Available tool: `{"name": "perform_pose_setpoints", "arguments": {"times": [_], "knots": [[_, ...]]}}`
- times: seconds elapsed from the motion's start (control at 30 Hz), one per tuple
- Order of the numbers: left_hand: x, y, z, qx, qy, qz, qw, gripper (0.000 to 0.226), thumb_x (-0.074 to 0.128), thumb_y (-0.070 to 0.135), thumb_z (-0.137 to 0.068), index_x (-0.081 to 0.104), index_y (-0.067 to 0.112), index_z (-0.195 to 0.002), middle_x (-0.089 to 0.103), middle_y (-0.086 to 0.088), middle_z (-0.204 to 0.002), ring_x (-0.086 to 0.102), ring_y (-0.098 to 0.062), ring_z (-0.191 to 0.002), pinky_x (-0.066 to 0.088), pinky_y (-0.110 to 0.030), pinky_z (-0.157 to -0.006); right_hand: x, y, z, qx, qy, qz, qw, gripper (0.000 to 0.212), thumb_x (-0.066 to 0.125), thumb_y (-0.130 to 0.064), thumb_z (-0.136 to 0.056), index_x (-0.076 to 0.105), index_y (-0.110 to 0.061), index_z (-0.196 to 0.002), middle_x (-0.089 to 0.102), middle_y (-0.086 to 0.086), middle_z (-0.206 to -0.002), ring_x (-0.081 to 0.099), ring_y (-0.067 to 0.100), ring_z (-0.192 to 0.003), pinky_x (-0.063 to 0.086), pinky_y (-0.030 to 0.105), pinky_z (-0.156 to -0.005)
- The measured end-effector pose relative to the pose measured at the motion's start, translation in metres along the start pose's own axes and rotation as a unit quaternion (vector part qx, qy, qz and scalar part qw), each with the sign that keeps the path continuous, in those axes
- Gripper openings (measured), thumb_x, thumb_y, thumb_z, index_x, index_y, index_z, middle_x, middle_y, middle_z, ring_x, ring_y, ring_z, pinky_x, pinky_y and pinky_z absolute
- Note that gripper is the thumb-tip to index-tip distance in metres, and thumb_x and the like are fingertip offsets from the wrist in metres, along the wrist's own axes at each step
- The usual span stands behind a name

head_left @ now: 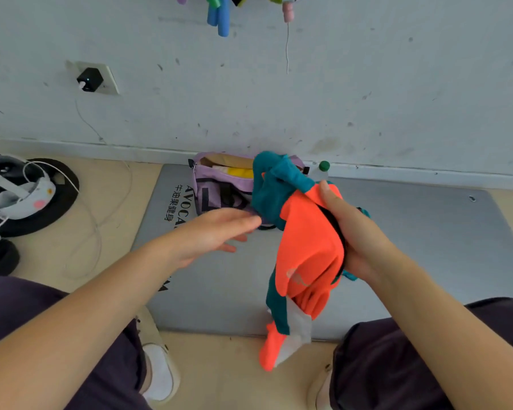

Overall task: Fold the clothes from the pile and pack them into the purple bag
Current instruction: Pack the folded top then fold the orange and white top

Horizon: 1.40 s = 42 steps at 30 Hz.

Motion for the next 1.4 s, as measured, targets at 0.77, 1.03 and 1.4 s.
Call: {"name": "perform_pose_setpoints", "arguments": {"times": [0.77, 1.03, 1.4], "knots": [[-0.026, 0.009, 0.003, 0.042, 0.114, 0.285, 0.951, 0.033, 0.051, 0.027, -0.1, 0.059, 0.01, -0.127, 0.07, -0.01, -0.114, 0.069, -0.015, -0.091, 0.056, -0.024, -0.073, 0.007, -0.01, 0.001, -0.014, -0.05, -0.016, 0.999, 0.054, 0.062, -0.027, -0.082, 0.058, -0.006, -0.131, 0.068, 0.014, -0.122, 0.068, 0.023, -0.105, 0.058, 0.034, -0.083], [-0.031, -0.008, 0.008, -0.074, 0.058, 0.032, 0.995, 0.059, 0.082, 0.055, -0.064, 0.074, 0.012, -0.103, 0.075, -0.011, -0.104, 0.072, -0.026, -0.093, 0.053, -0.042, -0.091, 0.005, -0.025, -0.001, -0.064, -0.056, 0.034, 0.996, 0.056, 0.062, -0.019, -0.08, 0.055, 0.008, -0.128, 0.064, 0.02, -0.122, 0.062, 0.03, -0.108, 0.049, 0.033, -0.092], [-0.091, 0.027, 0.02, 0.094, 0.216, -0.028, 0.971, 0.061, 0.068, 0.071, -0.063, 0.073, 0.015, -0.086, 0.074, -0.001, -0.085, 0.067, -0.013, -0.076, 0.047, -0.033, -0.075, -0.022, -0.053, 0.002, -0.149, 0.017, 0.393, 0.907, 0.024, 0.077, -0.031, -0.078, 0.069, -0.009, -0.075, 0.069, 0.006, -0.078, 0.061, 0.011, -0.075, 0.047, 0.035, -0.077]]}}
Point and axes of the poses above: each hand's wrist, its own z-axis away from the middle knuckle, its own x-axis out of the palm, y = z × x, the point moved 10 cm from there along -z, towards the middle knuckle
